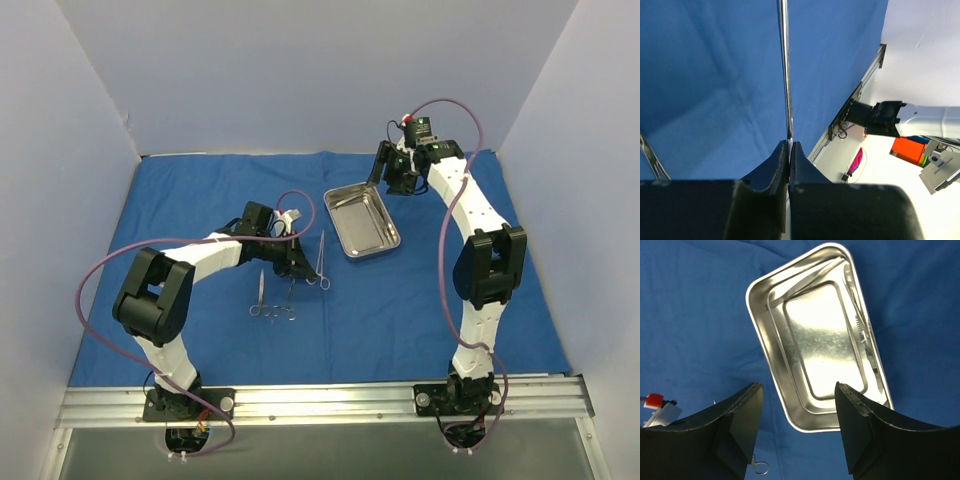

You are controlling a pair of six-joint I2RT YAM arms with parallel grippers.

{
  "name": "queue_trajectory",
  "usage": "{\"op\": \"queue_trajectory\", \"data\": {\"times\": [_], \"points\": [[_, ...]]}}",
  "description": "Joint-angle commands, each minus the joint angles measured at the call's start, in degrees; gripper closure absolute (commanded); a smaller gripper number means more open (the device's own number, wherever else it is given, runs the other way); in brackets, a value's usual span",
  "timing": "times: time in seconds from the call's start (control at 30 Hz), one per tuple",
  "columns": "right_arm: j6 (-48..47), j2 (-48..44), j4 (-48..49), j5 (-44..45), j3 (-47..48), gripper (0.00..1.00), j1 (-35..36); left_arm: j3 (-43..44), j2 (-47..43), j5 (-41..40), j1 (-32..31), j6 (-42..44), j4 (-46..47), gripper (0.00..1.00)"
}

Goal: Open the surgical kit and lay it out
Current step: Place the medical item in the surgical kit.

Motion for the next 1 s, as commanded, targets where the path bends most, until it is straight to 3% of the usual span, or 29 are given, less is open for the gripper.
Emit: {"op": "queue_trajectory", "data": {"times": [0.0, 0.17, 0.63, 0.97], "points": [[-1.04, -3.46, -0.97, 0.23, -2.85, 0.41, -0.51, -2.91, -4.05, -0.13, -0.19, 0.43, 2.59, 0.98], [-0.95, -3.73, -0.80, -0.39, -3.91, 0.41, -0.51, -7.57, -6.34, -2.24, 0.07, -0.28, 1.54, 0.98], [-1.48, -5.22, 0.26, -1.09, -7.51, 0.40, -0.51, -9.59, -2.65, -2.51, -0.01, -3.00, 1.71, 0.98], [-1.57, -5.13, 1.14, -1.62, -8.66, 0.40, -0.43, -12.40, -0.19, 0.13, -0.10, -5.72, 6.28, 0.98]]}}
